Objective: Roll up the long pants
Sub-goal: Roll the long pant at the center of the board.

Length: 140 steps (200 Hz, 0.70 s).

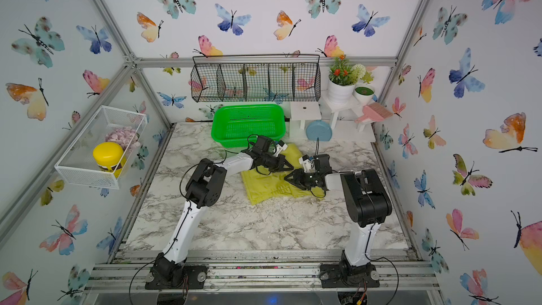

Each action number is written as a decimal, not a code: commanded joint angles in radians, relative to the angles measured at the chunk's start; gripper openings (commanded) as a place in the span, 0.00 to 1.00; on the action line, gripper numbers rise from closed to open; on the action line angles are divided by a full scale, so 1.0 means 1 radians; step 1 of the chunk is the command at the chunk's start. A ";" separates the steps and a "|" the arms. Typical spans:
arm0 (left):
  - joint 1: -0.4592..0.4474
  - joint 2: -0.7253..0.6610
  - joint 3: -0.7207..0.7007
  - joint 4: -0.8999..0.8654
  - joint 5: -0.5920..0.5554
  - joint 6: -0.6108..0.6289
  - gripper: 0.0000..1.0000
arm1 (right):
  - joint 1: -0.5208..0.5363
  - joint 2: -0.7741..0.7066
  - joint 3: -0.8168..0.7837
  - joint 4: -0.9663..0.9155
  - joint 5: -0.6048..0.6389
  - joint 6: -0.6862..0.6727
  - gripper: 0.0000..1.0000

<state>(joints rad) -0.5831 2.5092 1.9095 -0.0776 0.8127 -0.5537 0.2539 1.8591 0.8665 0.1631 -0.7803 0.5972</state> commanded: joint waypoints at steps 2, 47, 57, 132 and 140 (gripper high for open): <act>0.009 0.067 -0.016 -0.066 -0.082 -0.021 0.00 | -0.007 -0.017 -0.031 -0.390 0.128 -0.091 0.47; 0.009 0.041 -0.126 -0.059 -0.111 -0.004 0.00 | -0.057 -0.177 0.259 -0.603 0.214 -0.169 0.59; 0.009 0.029 -0.152 -0.050 -0.113 -0.001 0.00 | -0.103 -0.160 0.304 -0.591 0.191 -0.157 0.61; 0.010 0.026 -0.154 -0.067 -0.101 0.018 0.00 | -0.253 0.245 0.550 -0.621 -0.005 -0.241 0.62; 0.010 0.030 -0.149 -0.068 -0.097 0.021 0.00 | -0.254 0.255 0.540 -0.603 -0.016 -0.241 0.62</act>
<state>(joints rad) -0.5838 2.4741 1.7969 0.0448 0.7872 -0.5602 -0.0143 2.0907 1.4021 -0.4038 -0.7128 0.3912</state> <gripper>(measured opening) 0.038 0.616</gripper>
